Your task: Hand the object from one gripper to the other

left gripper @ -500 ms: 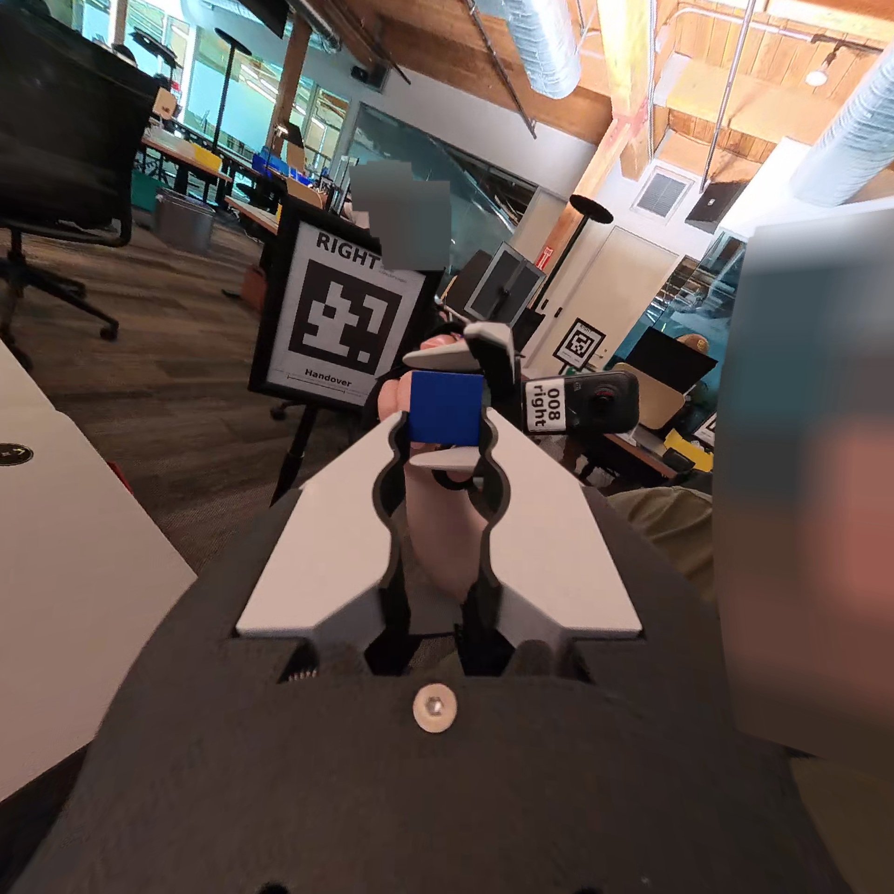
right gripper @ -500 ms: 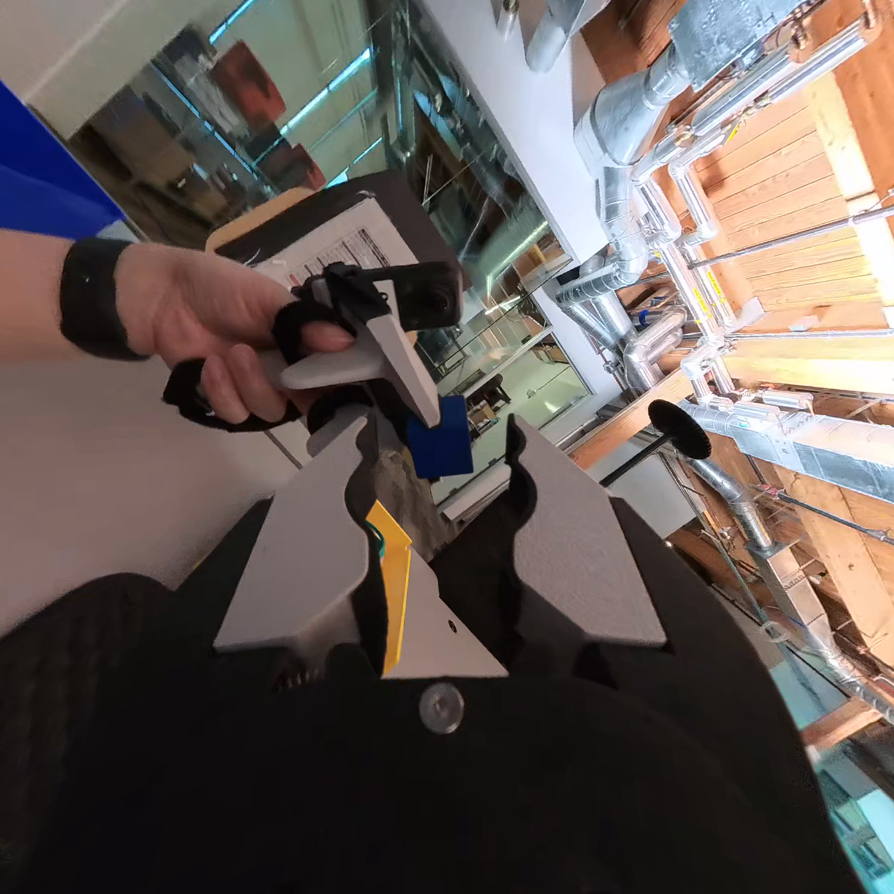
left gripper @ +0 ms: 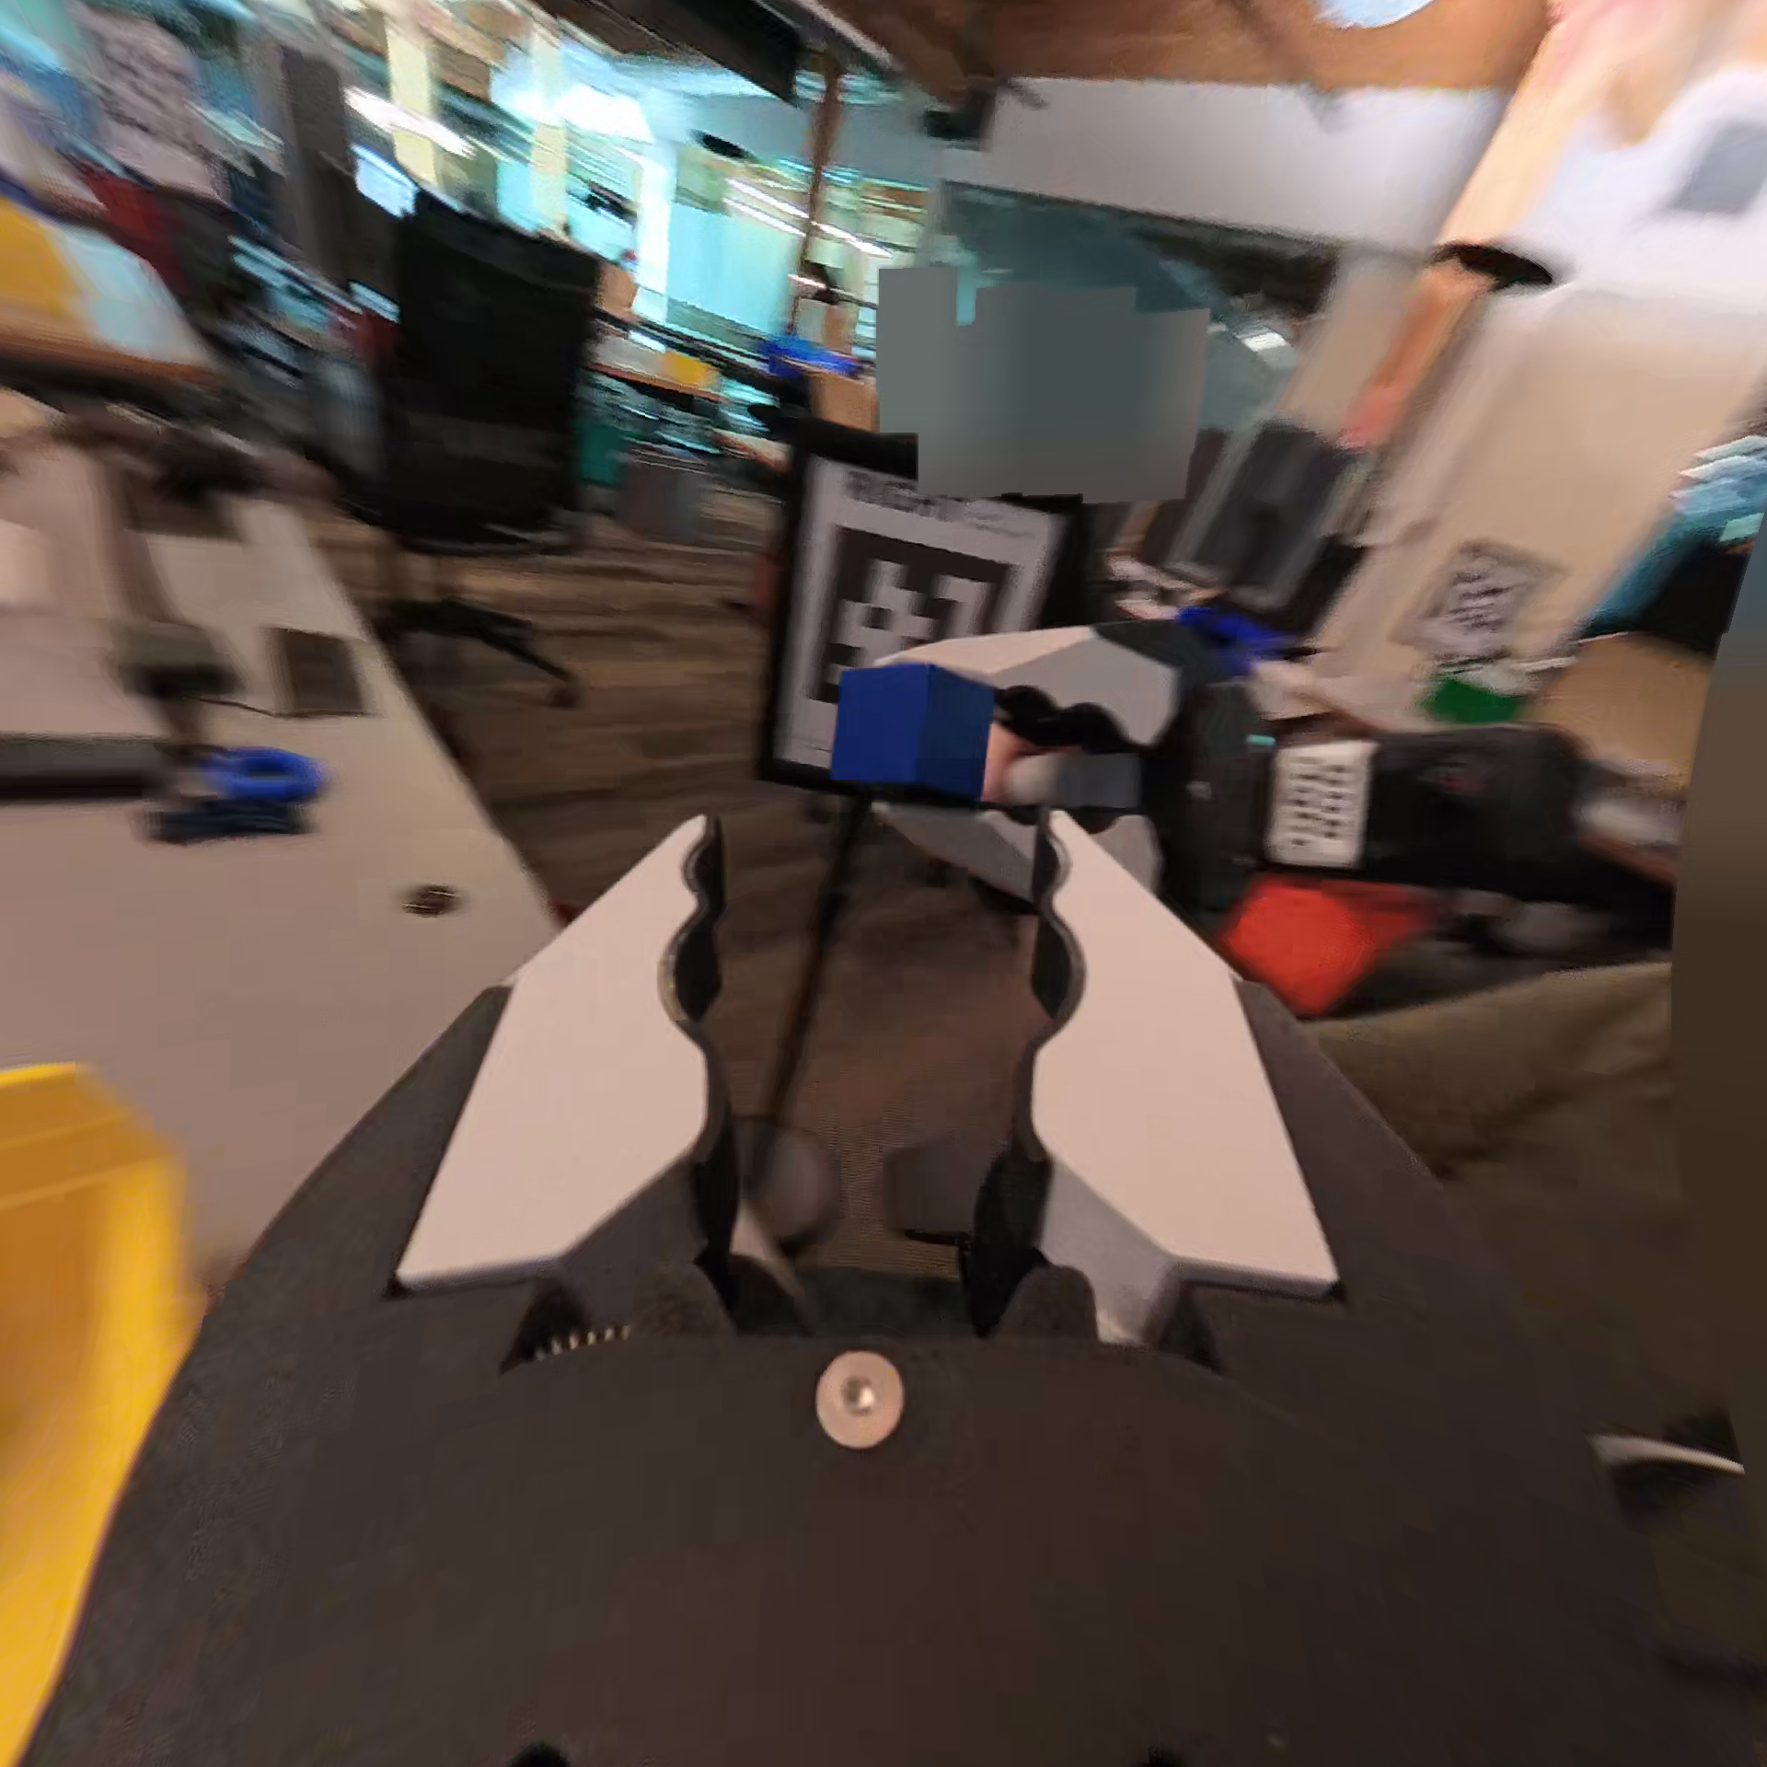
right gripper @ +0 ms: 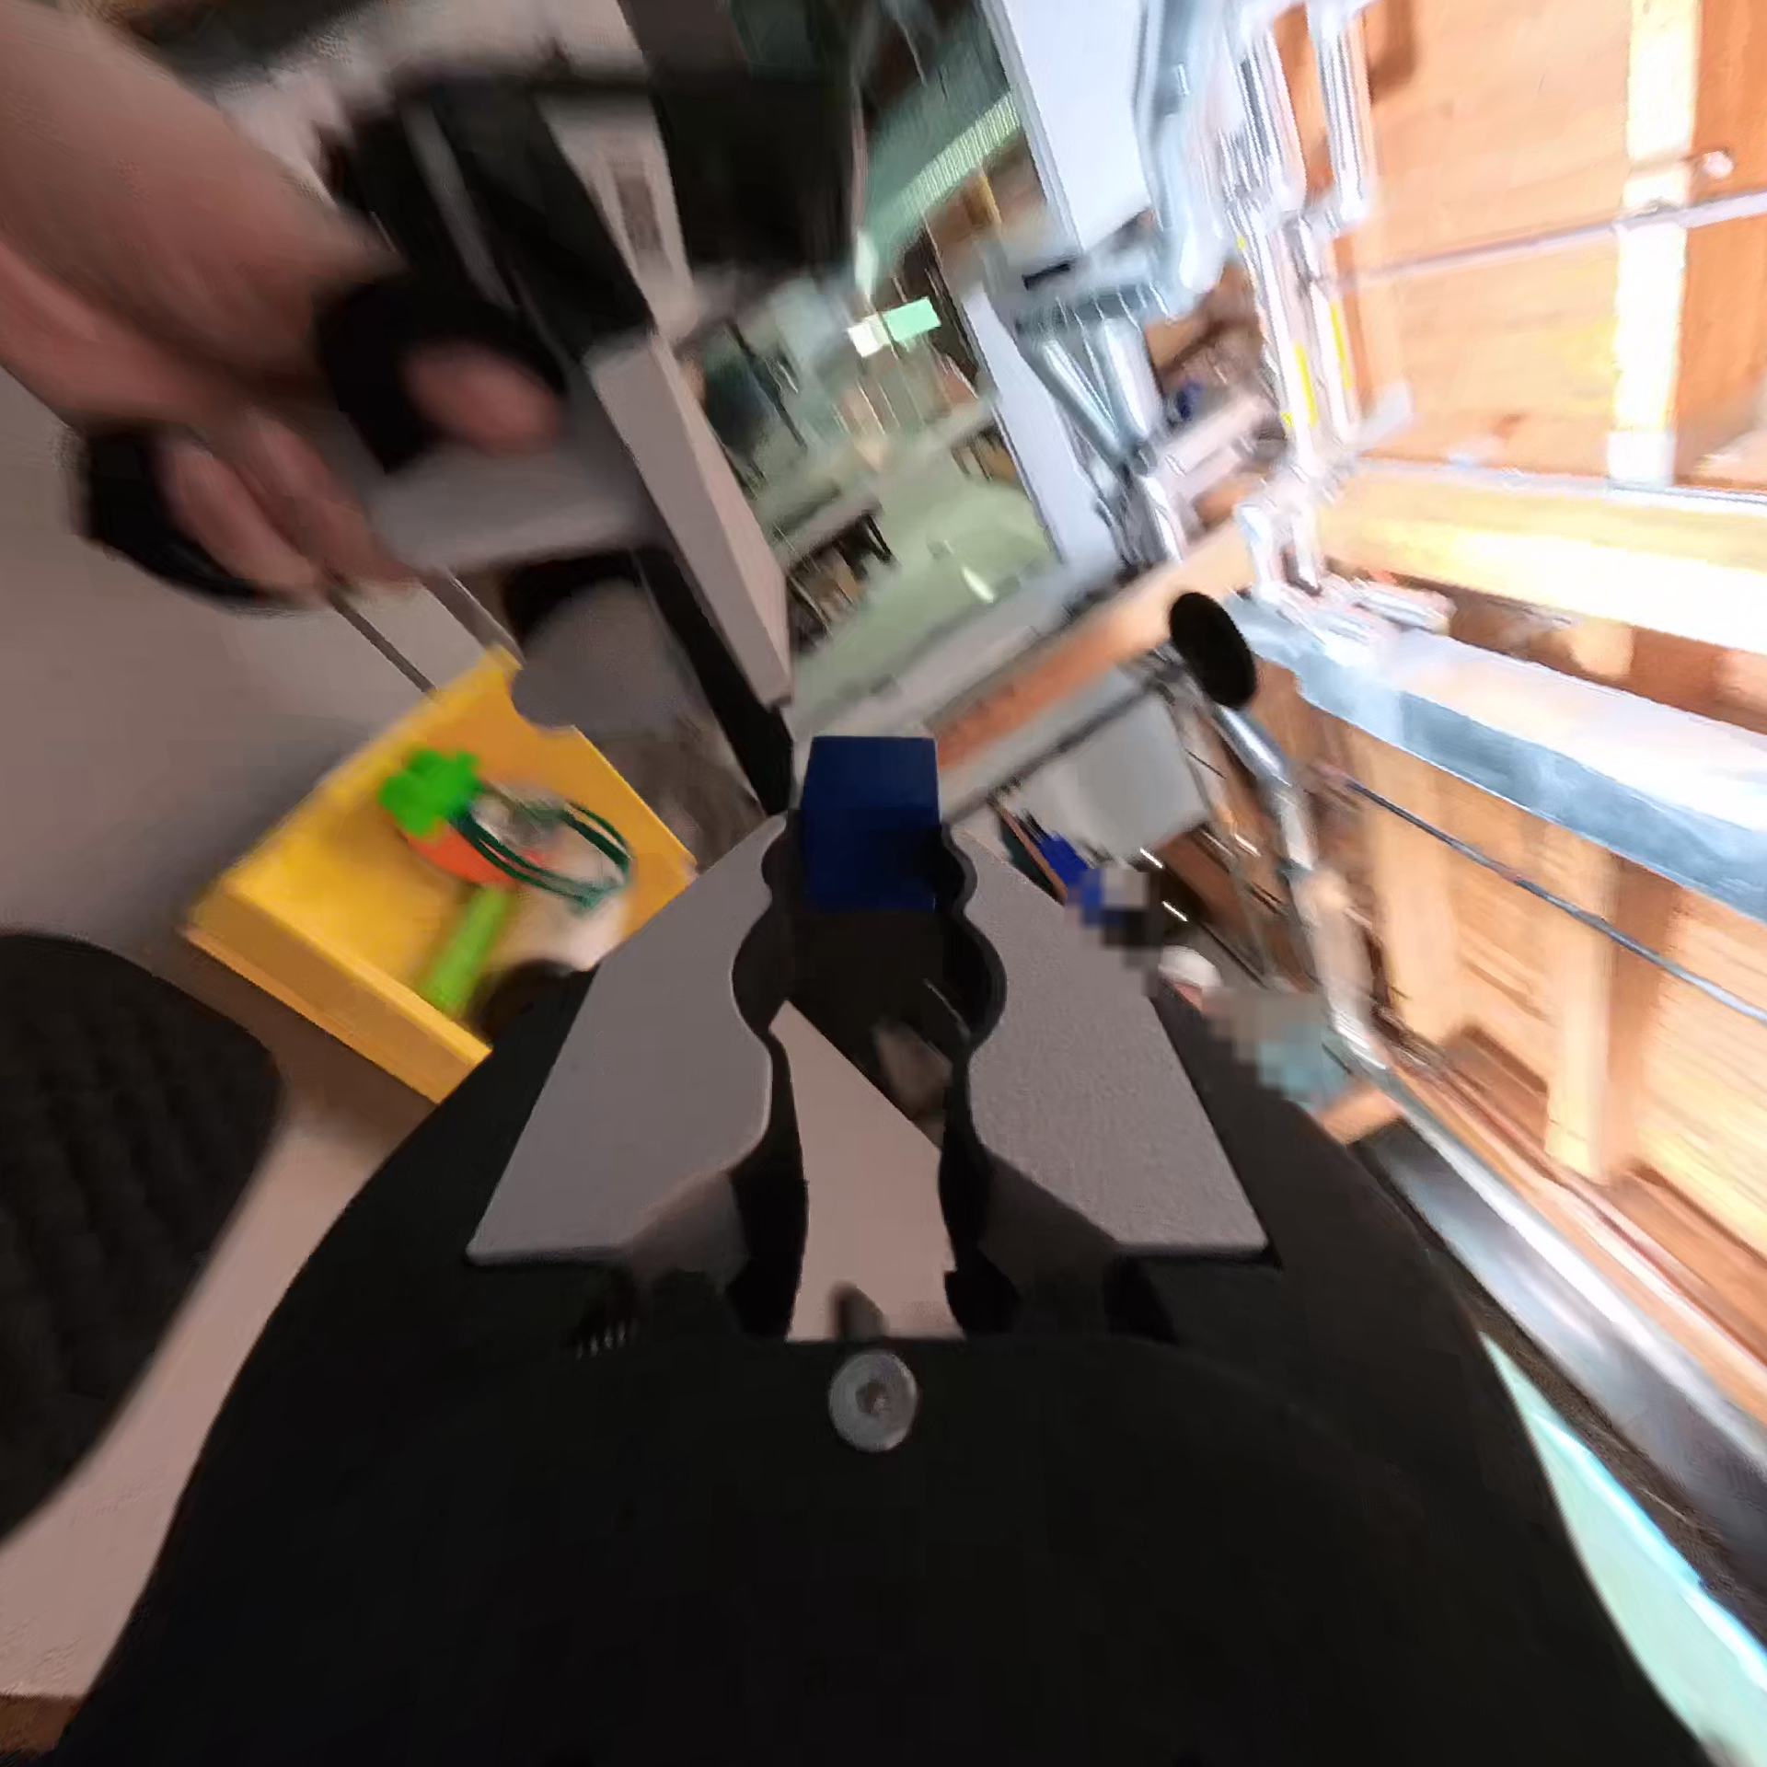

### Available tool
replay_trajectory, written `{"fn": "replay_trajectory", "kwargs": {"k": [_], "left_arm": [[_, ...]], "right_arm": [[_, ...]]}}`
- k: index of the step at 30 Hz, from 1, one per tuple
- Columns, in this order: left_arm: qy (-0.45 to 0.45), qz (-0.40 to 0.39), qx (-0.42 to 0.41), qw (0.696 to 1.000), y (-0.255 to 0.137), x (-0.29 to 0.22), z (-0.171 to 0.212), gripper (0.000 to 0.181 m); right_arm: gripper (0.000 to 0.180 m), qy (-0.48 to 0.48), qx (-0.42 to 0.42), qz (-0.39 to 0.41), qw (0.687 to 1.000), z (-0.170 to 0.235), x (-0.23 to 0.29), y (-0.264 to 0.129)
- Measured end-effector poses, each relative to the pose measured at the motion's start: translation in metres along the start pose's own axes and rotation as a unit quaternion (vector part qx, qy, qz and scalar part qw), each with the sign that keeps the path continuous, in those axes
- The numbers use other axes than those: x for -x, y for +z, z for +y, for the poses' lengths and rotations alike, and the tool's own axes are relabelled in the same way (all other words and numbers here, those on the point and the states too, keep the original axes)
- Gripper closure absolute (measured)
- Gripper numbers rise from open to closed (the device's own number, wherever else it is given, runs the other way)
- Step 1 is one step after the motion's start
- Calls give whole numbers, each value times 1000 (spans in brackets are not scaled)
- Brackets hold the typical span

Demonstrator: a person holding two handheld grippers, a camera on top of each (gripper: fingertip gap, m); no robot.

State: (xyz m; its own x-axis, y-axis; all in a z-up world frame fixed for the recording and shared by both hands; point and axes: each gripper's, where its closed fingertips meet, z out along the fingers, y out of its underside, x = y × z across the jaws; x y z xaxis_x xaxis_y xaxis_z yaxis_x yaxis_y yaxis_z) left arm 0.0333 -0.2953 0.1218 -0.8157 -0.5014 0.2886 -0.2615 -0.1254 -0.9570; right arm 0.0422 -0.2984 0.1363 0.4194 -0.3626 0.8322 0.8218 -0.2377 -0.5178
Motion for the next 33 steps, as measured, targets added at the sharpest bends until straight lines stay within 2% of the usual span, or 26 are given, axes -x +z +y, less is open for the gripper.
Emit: {"fn": "replay_trajectory", "kwargs": {"k": [1, 4, 6, 8, 10, 12, 15, 19, 21, 23, 24, 26, 28, 30, 31, 32, 33], "left_arm": [[43, -47, -8, 998, -3, 6, -6, 115], [166, -124, -34, 978, -3, 0, -20, 115], [226, -168, -13, 959, 2, -2, -17, 115], [275, -216, 12, 937, 4, 3, -13, 121], [312, -243, 21, 918, 3, 5, -12, 134], [333, -255, 16, 908, 4, 4, -14, 139], [334, -261, 35, 905, 7, 7, -9, 133], [355, -286, 24, 890, 8, 11, -12, 144], [366, -284, 31, 886, 10, 10, -10, 155], [381, -292, 36, 876, 7, 10, -11, 155], [386, -298, 39, 872, 4, 12, -13, 155], [368, -291, 24, 883, -5, 13, -19, 155], [295, -234, -3, 926, -13, 7, -24, 155], [201, -132, -35, 970, -19, -6, -27, 155], [161, -75, -53, 983, -23, -14, -30, 155], [136, -20, -67, 988, -28, -23, -33, 155], [130, 28, -78, 988, -33, -31, -35, 155]], "right_arm": [[155, -34, 35, 27, 998, 8, -6, 1], [155, -121, 76, 78, 987, 12, -7, 5], [155, -150, 79, 95, 981, 9, -1, 8], [155, -155, 82, 105, 979, 7, 2, 10], [154, -152, 88, 116, 978, 8, 1, 11], [155, -158, 84, 124, 976, 6, 1, 11], [155, -166, 90, 136, 972, 6, -1, 11], [155, -177, 82, 137, 971, 1, 3, 14], [155, -187, 77, 139, 969, -2, 5, 15], [153, -189, 63, 142, 970, -5, 6, 16], [145, -177, 50, 147, 972, -8, 4, 14], [137, -131, 25, 157, 979, -10, -3, 6], [138, -59, -31, 138, 988, -12, -6, -3], [145, 72, -109, 62, 989, -17, 2, -9], [152, 170, -149, -5, 974, -20, 8, -11], [153, 292, -174, -69, 938, -22, 9, -12], [150, 413, -192, -138, 880, -23, 8, -14]]}}
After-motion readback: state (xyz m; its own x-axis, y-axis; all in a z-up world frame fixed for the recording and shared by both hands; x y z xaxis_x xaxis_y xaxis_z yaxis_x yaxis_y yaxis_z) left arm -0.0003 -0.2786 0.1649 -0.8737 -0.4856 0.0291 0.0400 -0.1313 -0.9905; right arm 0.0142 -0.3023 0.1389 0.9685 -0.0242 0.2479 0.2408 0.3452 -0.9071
